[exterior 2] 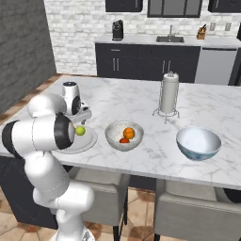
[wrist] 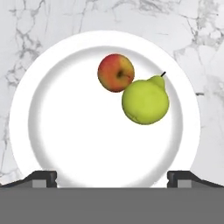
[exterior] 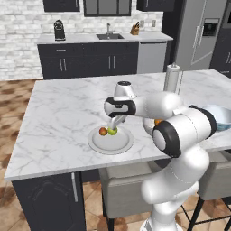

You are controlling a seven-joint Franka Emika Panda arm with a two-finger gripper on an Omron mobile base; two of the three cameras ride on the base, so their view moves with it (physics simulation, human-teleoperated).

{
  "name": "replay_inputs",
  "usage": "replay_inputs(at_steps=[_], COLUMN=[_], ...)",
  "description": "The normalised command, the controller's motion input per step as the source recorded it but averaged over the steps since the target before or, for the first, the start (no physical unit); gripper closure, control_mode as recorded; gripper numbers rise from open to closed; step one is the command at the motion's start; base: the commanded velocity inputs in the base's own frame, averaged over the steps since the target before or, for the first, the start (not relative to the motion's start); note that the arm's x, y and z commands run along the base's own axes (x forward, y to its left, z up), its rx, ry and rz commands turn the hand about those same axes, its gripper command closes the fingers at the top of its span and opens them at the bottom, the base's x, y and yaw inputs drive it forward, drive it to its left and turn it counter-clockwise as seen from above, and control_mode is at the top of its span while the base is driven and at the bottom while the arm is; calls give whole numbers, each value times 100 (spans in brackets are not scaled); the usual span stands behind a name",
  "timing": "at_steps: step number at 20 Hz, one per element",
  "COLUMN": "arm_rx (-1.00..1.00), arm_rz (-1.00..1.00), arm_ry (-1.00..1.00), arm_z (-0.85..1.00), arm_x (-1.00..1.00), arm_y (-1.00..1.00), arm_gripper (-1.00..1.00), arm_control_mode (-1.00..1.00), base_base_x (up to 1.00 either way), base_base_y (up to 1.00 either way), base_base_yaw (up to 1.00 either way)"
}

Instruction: Take the fruits from the plate on the dining counter and place two fruits in each bowl.

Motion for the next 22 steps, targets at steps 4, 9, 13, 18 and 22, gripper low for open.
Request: replay_inputs(at_steps=[4,9,13,18,22], arm_rx=[0,-1,-1,-1,-1], arm_rz=[0,0,0,0,0], arm_ry=[0,0,0,0,0], arm_z=[-17,-27,-27,-21,-17], arm_x=[29,20,22,36,39], arm_y=[0,2,4,3,9], arm_gripper=[-100,-100,-100,-100,-100], arm_control_mode=[-100,-100,-100,-100,-100], base_base_x=[0,0,0,0,0], base_base_y=[0,0,0,0,0], base_base_yaw=[0,0,0,0,0])
